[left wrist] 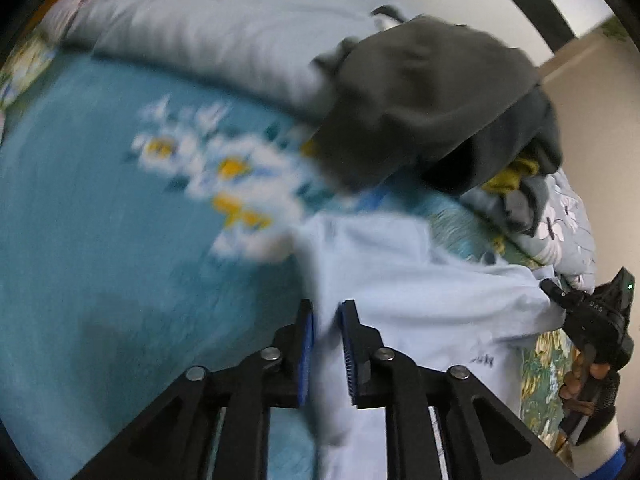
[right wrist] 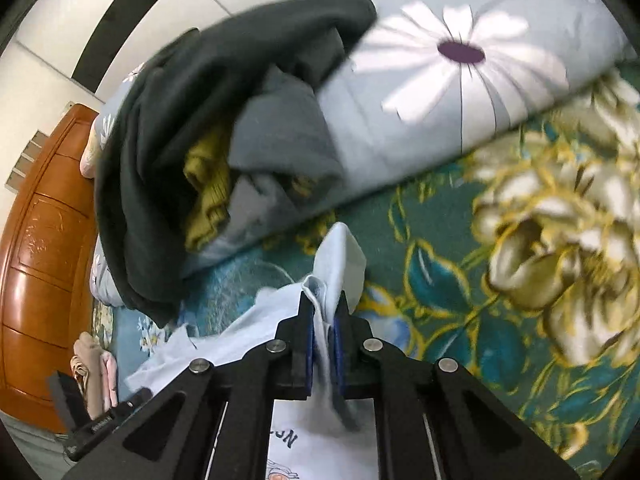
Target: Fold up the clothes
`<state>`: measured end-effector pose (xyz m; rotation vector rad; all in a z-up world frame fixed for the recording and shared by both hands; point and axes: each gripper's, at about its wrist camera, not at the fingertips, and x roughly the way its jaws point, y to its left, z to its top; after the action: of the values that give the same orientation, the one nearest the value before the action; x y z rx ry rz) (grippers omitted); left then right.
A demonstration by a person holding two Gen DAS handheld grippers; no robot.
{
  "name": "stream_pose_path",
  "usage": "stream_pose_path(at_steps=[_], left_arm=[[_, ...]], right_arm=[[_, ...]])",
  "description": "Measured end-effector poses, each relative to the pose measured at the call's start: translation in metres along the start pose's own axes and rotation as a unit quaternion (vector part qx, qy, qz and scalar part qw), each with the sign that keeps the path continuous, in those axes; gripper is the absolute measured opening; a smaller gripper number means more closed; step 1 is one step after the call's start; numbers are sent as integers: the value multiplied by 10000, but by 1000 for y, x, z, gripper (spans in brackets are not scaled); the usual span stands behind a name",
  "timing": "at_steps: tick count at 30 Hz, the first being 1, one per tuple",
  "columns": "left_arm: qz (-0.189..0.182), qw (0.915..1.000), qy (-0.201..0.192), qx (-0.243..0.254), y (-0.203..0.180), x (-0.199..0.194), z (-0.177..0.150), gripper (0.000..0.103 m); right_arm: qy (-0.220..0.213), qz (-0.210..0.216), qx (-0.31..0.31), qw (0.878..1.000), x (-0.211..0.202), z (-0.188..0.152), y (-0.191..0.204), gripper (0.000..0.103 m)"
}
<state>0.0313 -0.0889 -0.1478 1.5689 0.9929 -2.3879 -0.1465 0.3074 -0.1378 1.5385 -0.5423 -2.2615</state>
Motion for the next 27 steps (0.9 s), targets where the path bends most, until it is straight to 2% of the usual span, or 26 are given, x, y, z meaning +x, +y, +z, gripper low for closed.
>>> stream_pose_path(at_steps=[2, 4, 7, 10, 16, 18, 21, 23, 25, 26, 27], left_arm=[[-108, 9993, 58, -351, 18, 0, -8, 42], [-253, 9972, 100, -690, 30, -2, -17, 42], [-554, 9924, 140, -1091, 40, -6, -31, 42], [-667, 9914, 215, -1104, 33, -10, -50, 43], [-426, 9934, 763, -745, 15, -9, -85, 43], [-448, 9918, 852, -839, 17, -12, -93, 43], [-344, 9876, 970, -1188, 22, -14, -115, 43], [-324, 9842, 948, -1463, 24, -14, -132, 43], [-205, 9845, 875, -1504, 20, -17, -146, 43], [-137, 9849, 836, -1508, 17, -19, -152, 44], [-69, 9853, 797, -1512, 14, -21, -158, 51]], right_arm=[[34, 64, 261, 9996, 1, -3, -12, 15], [19, 65, 531, 9986, -2, -4, -24, 41], [-149, 166, 696, 9973, -18, -9, -33, 42], [-122, 219, 728, 9970, -37, -27, -43, 42], [446, -141, 501, 9976, -70, -105, -75, 43], [580, -242, 520, 9967, -81, -129, -88, 43], [557, -345, 646, 9958, -100, -152, -105, 43], [512, -411, 746, 9950, -114, -166, -116, 43], [505, -409, 792, 9947, -124, -177, -124, 44], [517, -380, 793, 9948, -128, -182, -127, 46], [529, -350, 793, 9948, -132, -187, -130, 51]])
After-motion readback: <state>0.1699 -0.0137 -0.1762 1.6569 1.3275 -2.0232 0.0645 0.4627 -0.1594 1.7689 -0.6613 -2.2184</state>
